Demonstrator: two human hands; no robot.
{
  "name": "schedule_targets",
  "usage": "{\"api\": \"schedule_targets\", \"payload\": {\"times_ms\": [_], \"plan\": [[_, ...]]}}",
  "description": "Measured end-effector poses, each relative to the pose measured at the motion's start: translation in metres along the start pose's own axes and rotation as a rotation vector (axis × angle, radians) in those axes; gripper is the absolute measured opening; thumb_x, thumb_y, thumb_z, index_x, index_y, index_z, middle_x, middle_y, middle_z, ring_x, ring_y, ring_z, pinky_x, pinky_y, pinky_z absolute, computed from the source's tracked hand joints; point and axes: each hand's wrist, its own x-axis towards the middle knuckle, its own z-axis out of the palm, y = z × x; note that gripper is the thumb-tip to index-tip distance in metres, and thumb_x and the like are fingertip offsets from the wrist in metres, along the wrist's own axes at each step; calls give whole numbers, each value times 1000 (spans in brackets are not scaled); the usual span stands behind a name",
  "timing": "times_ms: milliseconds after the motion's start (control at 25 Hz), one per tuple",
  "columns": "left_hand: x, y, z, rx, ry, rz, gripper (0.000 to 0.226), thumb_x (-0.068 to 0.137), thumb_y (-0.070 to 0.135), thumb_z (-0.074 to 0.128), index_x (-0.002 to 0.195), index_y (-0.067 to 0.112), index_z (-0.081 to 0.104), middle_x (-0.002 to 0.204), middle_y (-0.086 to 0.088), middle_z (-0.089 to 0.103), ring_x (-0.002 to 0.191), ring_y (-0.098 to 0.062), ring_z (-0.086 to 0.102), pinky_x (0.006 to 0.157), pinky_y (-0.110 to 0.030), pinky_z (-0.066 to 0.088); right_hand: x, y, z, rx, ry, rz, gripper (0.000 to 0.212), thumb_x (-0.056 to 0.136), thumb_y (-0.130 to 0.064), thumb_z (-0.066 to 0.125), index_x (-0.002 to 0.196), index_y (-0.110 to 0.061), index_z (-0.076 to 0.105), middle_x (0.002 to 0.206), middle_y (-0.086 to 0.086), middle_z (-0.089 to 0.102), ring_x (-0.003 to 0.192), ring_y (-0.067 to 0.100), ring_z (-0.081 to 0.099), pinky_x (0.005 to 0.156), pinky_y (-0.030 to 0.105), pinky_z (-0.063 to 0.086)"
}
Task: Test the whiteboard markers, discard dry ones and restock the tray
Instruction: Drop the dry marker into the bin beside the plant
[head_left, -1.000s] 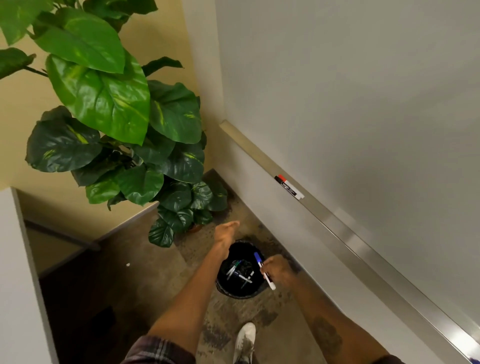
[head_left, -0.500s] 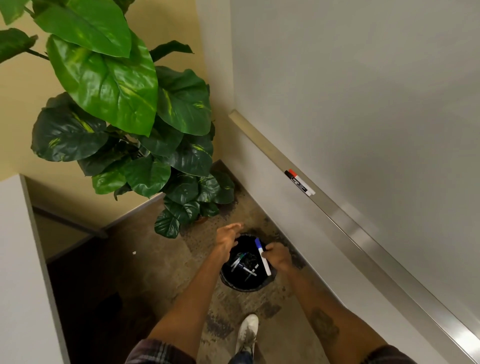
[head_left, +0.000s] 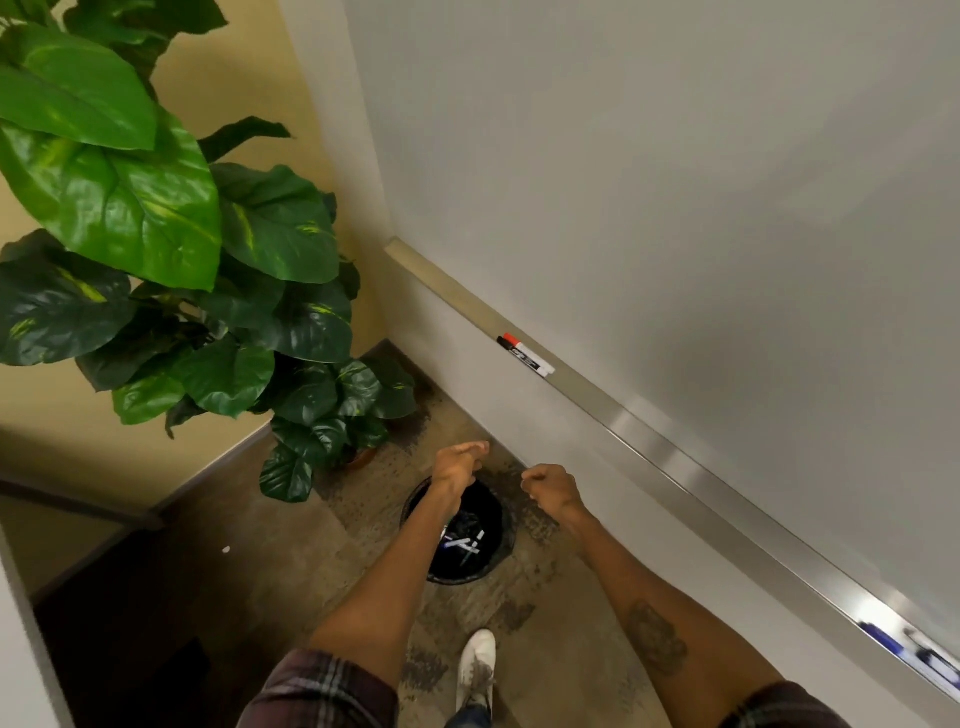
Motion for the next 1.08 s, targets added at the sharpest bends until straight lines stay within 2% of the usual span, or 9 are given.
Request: {"api": "schedule_targets", "payload": {"times_ms": [160, 320, 480, 640, 880, 1080], "plan": [[-19, 3, 54, 81, -99, 36, 28, 99, 20, 57, 121, 7, 68, 116, -4, 67, 103, -16, 58, 81, -28, 45, -20, 22, -46, 56, 48, -45, 21, 89, -14, 64, 107, -13, 74, 110, 5, 72, 102, 23, 66, 95, 34, 53], [-39, 3, 112, 149, -208, 65, 26, 99, 22, 58, 119, 11, 70, 124, 0, 66, 109, -20, 59, 93, -31, 47, -42, 50, -97, 142, 171, -72, 24, 92, -15, 62, 114, -11, 71, 117, 5, 69, 105, 22, 65, 98, 40, 53], [-63, 1, 172, 242, -291, 117, 27, 97, 25, 60, 119, 13, 71, 125, -3, 67, 112, -23, 62, 94, -33, 49, -66, 84, -147, 194, 292, -71, 24, 94, -15, 60, 115, -11, 70, 117, 5, 69, 104, 20, 64, 98, 39, 53], [-88, -7, 232, 316, -376, 143, 30, 95, 25, 62, 120, 11, 70, 125, -4, 67, 112, -24, 62, 91, -33, 49, -89, 130, -189, 246, 412, -43, 22, 93, -15, 60, 111, -11, 72, 114, 5, 70, 100, 19, 64, 97, 36, 52], [-121, -35, 311, 414, -485, 147, 28, 94, 27, 65, 118, 13, 71, 118, -2, 67, 103, -22, 63, 84, -31, 47, -129, 201, -238, 317, 607, 11, 23, 95, -8, 57, 115, -4, 68, 117, 11, 68, 107, 26, 63, 98, 33, 48], [-147, -67, 374, 507, -569, 138, 27, 92, 26, 67, 115, 12, 72, 113, -4, 71, 103, -23, 66, 79, -30, 49, -169, 276, -274, 399, 773, 128, 28, 97, -8, 54, 124, -3, 62, 123, 14, 64, 114, 31, 60, 101, 37, 47]]}}
